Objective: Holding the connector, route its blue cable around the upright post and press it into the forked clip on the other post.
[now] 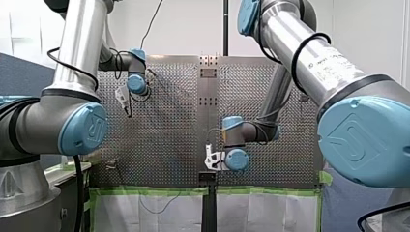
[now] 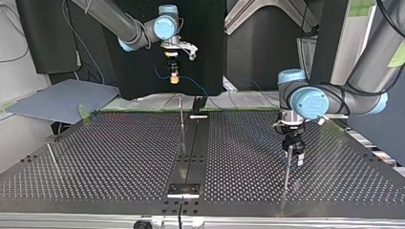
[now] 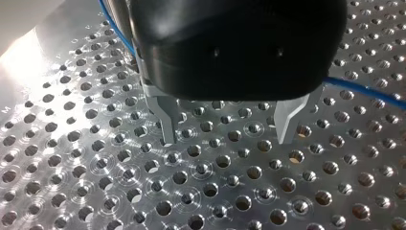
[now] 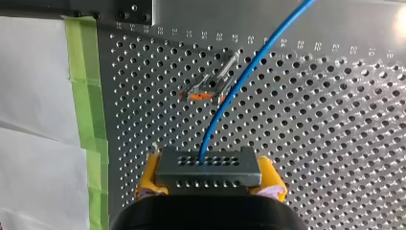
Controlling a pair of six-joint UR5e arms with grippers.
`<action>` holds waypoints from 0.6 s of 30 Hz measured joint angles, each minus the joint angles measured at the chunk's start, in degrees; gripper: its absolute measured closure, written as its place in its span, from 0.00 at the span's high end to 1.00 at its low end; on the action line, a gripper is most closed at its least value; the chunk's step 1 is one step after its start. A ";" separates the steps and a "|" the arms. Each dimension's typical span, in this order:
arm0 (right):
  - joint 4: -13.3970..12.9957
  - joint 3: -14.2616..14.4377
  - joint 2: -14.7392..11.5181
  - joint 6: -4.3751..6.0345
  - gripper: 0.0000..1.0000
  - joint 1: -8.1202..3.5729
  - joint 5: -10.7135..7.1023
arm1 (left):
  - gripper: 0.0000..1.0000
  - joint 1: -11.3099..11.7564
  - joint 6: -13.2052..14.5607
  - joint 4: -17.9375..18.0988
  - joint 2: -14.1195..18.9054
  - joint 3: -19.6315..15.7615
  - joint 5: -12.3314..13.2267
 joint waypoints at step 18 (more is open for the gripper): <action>-6.06 1.20 5.36 1.08 0.00 -2.70 0.59 | 1.00 0.00 0.07 -0.01 0.00 0.00 -0.18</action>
